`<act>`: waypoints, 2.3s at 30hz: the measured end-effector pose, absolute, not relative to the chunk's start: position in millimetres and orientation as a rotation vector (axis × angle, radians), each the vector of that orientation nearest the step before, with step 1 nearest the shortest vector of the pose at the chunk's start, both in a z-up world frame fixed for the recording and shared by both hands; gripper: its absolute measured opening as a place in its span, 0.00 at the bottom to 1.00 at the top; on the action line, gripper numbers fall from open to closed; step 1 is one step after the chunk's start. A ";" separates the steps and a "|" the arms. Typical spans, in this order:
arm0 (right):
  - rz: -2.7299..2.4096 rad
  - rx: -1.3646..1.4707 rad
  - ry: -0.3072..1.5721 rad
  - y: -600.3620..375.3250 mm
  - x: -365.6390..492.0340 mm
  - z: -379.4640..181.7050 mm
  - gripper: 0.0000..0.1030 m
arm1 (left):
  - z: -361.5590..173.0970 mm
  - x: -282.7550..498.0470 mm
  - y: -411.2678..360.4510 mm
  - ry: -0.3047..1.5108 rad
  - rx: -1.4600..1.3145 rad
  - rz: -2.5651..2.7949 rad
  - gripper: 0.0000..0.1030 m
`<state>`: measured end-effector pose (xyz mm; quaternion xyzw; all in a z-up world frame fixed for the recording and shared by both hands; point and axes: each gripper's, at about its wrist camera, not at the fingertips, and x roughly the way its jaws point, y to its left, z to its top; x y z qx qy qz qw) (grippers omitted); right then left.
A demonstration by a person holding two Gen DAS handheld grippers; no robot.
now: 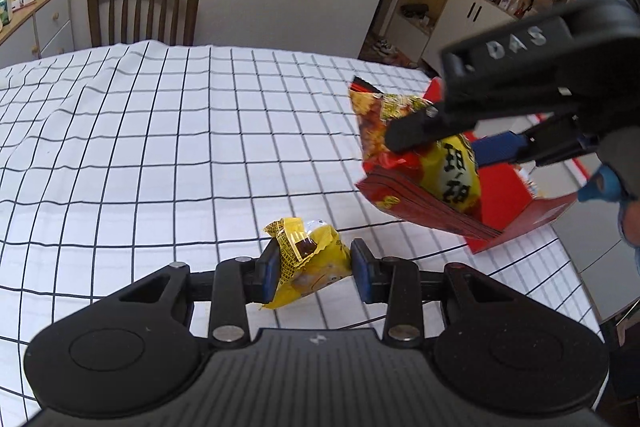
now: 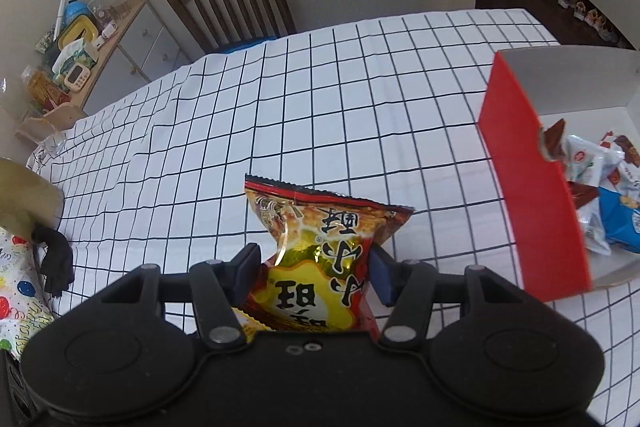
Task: Organize snacks
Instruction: 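Carry the yellow candy and chip bag with both grippers over the red box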
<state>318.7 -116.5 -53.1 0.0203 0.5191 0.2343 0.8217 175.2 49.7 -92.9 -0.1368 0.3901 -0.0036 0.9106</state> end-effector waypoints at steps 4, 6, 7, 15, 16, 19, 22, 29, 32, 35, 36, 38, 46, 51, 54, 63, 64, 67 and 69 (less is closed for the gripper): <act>0.504 0.057 1.080 -136.7 310.1 -38.9 0.55 | -78.2 172.6 42.9 0.785 -0.278 -0.017 0.35; 0.513 0.061 1.069 -146.6 306.3 -31.6 0.55 | -70.9 171.6 38.7 0.775 -0.278 -0.018 0.35; 0.516 0.056 1.062 -151.0 304.3 -27.7 0.55 | -67.6 171.8 36.4 0.775 -0.276 -0.019 0.35; 0.546 0.023 1.020 -187.5 293.0 -5.9 0.54 | -42.7 176.9 14.8 0.769 -0.278 -0.009 0.35; 0.550 0.021 1.017 -193.1 292.5 -4.5 0.54 | -39.3 177.4 11.0 0.768 -0.280 -0.008 0.35; 0.557 0.012 1.010 -210.2 292.6 -1.1 0.55 | -29.2 181.8 -1.3 0.763 -0.286 -0.002 0.35; 0.569 0.019 1.005 -227.6 296.2 2.2 0.55 | -19.1 188.9 -16.3 0.759 -0.289 0.001 0.35; 0.593 0.021 0.983 -268.3 309.2 8.8 0.55 | -4.2 210.1 -54.7 0.753 -0.300 0.010 0.35; 0.602 0.007 0.972 -284.4 315.1 10.2 0.55 | -1.4 220.9 -72.4 0.757 -0.307 0.011 0.35; 0.611 0.002 0.966 -301.5 321.9 11.0 0.55 | 0.2 232.3 -91.6 0.764 -0.307 0.009 0.35; 0.611 -0.001 0.963 -307.0 324.2 11.3 0.55 | 0.5 236.7 -97.8 0.767 -0.307 0.008 0.35; 0.611 -0.003 0.957 -319.0 329.5 11.1 0.55 | 1.2 245.0 -109.8 0.772 -0.308 0.005 0.35; 0.586 -0.030 0.942 -366.8 352.6 8.9 0.55 | 3.9 278.1 -158.0 0.793 -0.270 -0.016 0.35; 0.557 -0.061 0.932 -389.2 366.7 8.4 0.55 | 3.8 297.8 -181.5 0.811 -0.231 -0.035 0.35; 0.539 -0.096 0.918 -400.4 375.8 7.6 0.55 | 2.7 310.9 -194.3 0.827 -0.210 -0.041 0.35; 0.481 -0.204 0.894 -417.1 403.4 -2.3 0.55 | -13.7 347.9 -216.0 0.883 -0.152 -0.017 0.35; 0.485 -0.214 0.898 -418.8 407.2 -4.5 0.55 | -15.9 352.7 -217.0 0.893 -0.151 -0.014 0.35; 0.458 -0.257 0.887 -420.1 414.5 -11.0 0.55 | -24.2 365.5 -219.5 0.928 -0.140 0.010 0.35; 0.454 -0.297 0.868 -419.4 417.9 -15.6 0.55 | -29.2 374.2 -220.1 0.948 -0.138 0.020 0.35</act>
